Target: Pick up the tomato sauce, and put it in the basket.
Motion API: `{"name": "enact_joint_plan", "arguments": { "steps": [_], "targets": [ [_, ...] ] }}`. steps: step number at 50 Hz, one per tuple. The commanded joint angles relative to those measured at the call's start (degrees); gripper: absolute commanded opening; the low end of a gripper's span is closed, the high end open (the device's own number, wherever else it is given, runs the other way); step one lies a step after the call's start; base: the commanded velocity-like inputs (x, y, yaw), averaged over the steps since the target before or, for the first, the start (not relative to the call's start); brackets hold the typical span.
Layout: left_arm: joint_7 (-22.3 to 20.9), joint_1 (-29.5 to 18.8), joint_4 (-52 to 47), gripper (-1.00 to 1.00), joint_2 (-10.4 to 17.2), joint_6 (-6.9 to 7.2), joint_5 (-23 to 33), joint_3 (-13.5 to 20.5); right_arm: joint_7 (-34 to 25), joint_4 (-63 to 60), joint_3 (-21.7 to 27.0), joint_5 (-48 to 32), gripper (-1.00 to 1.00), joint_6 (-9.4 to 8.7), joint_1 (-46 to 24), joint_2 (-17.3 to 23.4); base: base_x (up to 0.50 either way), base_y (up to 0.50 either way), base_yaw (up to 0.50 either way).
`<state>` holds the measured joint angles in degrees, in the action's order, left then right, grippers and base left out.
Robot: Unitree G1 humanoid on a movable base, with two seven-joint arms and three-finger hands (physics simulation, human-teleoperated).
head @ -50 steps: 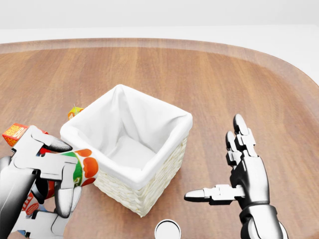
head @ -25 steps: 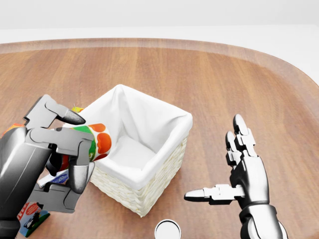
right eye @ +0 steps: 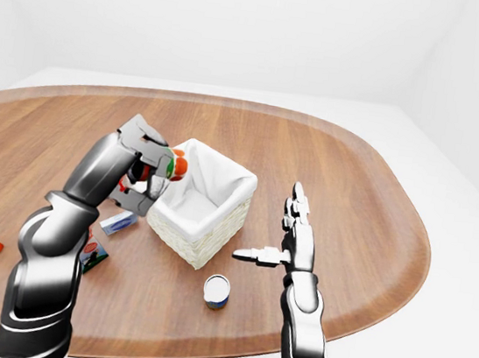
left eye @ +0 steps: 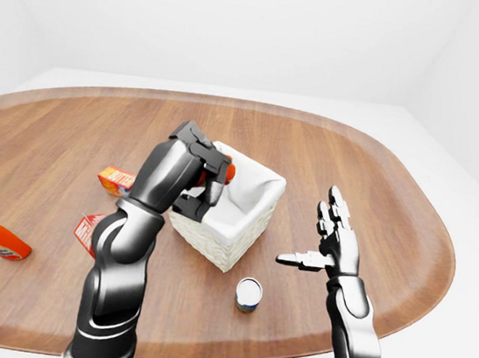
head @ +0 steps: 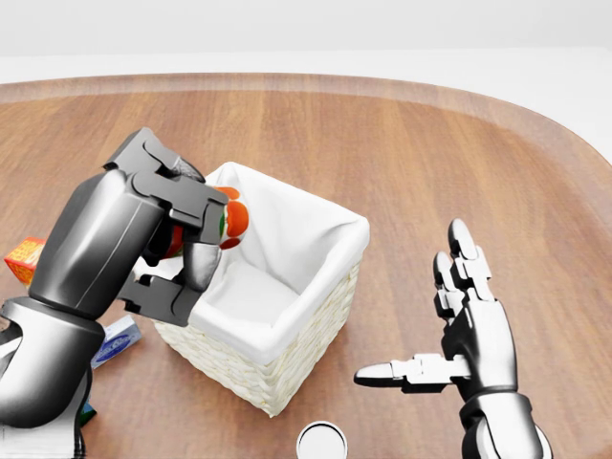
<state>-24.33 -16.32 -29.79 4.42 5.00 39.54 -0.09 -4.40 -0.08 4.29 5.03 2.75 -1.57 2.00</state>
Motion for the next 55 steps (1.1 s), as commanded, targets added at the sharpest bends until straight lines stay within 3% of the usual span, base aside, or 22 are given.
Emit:
{"name": "enact_joint_plan", "arguments": {
  "steps": [1, 30, 55],
  "targets": [
    [4.03, -6.24, 11.66, -1.0, 0.63, 0.0, 0.18, 0.0, 0.02, -0.74, 0.02, 0.01, 1.0, -0.52, 0.21, 0.01, 0.0, 0.0, 0.0],
    [11.57, -21.26, 43.47, -1.0, 2.37, 0.0, -2.17, 0.11, 0.04, 0.5, 0.12, 0.06, 1.0, 0.21, -0.26, 0.06, 0.0, 0.0, 0.0],
    [17.57, -29.44, 67.68, -1.0, 2.45, 0.0, -2.43, -0.75, 0.21, 0.84, 0.37, 0.38, 1.0, -0.01, -0.71, 0.22, 0.0, 0.0, 0.0]
  ]
}}
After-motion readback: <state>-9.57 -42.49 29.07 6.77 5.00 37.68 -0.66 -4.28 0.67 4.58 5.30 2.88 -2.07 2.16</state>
